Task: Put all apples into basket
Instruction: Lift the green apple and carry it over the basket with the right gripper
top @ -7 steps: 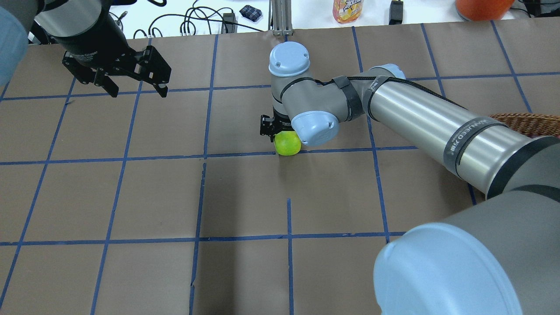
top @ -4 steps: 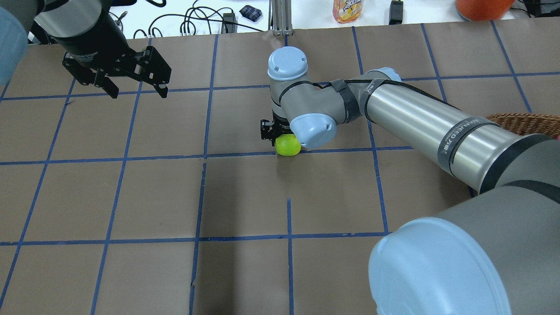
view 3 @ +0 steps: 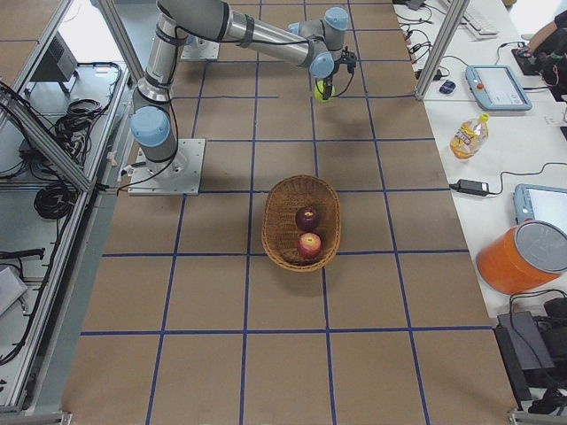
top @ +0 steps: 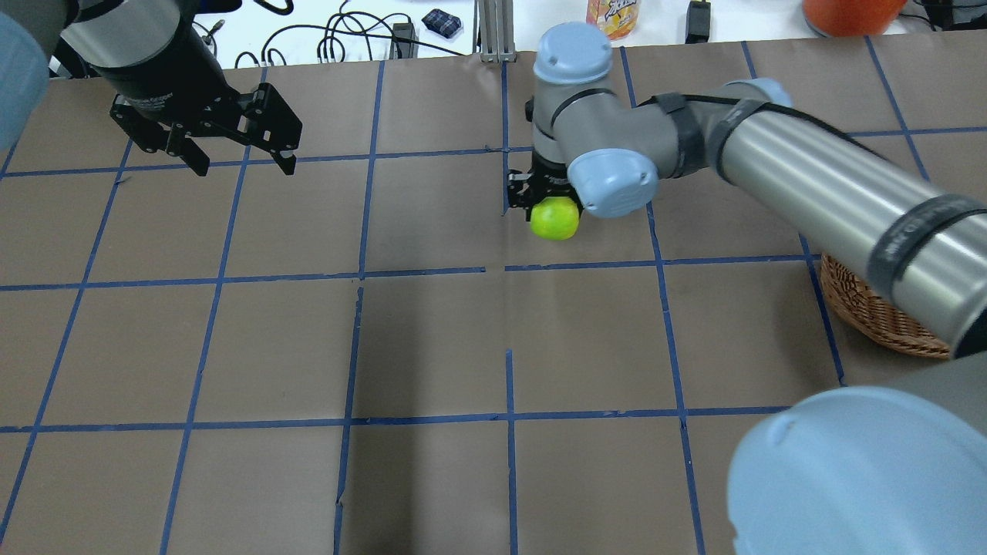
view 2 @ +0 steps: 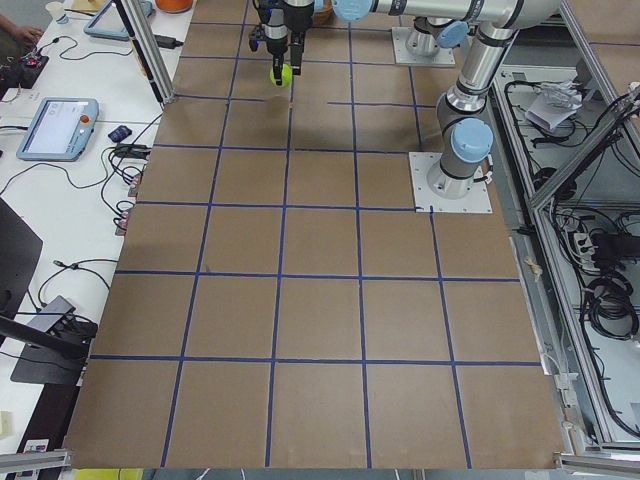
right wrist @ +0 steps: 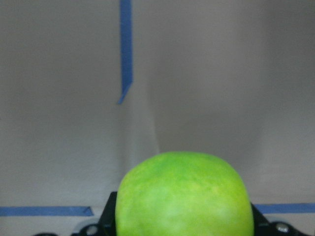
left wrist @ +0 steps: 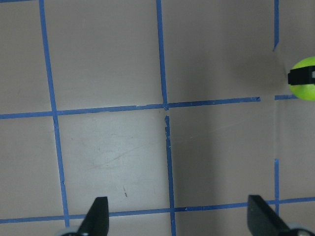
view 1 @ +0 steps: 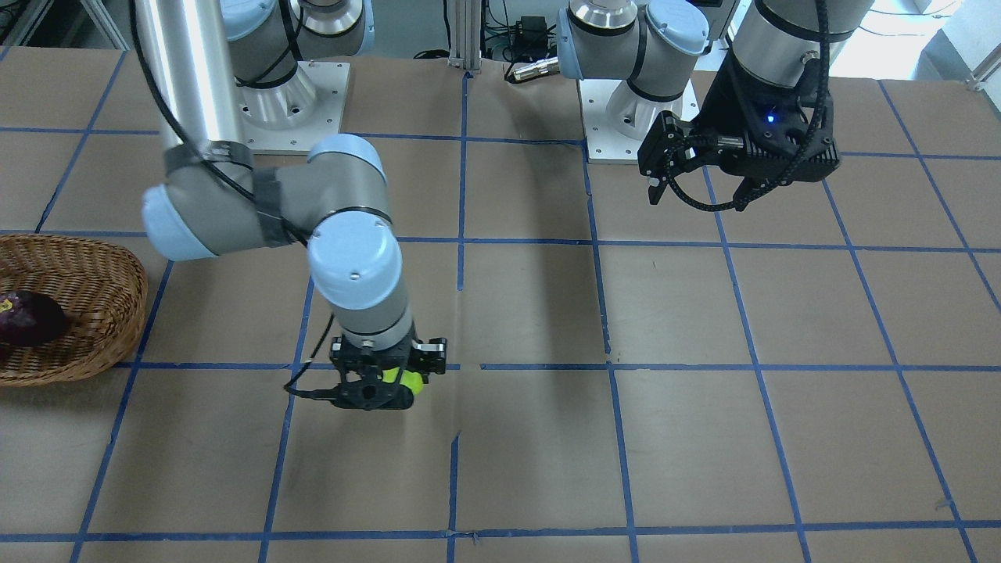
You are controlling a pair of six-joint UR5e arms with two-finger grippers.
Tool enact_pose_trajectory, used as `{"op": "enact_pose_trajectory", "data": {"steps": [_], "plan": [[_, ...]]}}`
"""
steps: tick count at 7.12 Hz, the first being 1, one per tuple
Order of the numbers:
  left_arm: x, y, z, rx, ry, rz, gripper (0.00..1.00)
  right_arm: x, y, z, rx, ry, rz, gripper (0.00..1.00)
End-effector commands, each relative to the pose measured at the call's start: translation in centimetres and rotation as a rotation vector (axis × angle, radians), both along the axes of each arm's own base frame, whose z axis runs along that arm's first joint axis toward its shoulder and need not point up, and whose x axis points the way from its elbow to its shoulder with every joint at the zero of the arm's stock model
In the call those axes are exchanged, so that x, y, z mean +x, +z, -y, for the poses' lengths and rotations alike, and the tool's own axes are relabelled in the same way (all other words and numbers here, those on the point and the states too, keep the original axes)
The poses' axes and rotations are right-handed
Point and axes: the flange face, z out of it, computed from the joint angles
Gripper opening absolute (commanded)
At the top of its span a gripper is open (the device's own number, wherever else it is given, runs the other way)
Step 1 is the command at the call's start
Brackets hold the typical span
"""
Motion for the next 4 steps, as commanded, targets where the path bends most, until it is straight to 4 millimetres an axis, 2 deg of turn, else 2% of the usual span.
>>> {"op": "enact_pose_trajectory", "data": {"steps": [1,2,3,4], "plan": [[-0.2,-0.2,0.0,0.003,-0.003,0.0,1.0,-14.3,4.8,-0.8,-0.006,-0.059,-0.015,0.23],[-0.2,-0.3,0.0,0.006,-0.003,0.0,1.0,-21.3,4.8,-2.2,-0.008,0.025,-0.016,0.23],[-0.2,-0.3,0.0,0.006,-0.003,0.0,1.0,-28.8,5.0,-3.8,-0.01,-0.02,-0.041,0.24],[-0.3,-0.4,0.0,0.008,-0.004,0.0,1.0,-35.4,3.9,-5.6,0.036,-0.027,-0.091,0.24]]}}
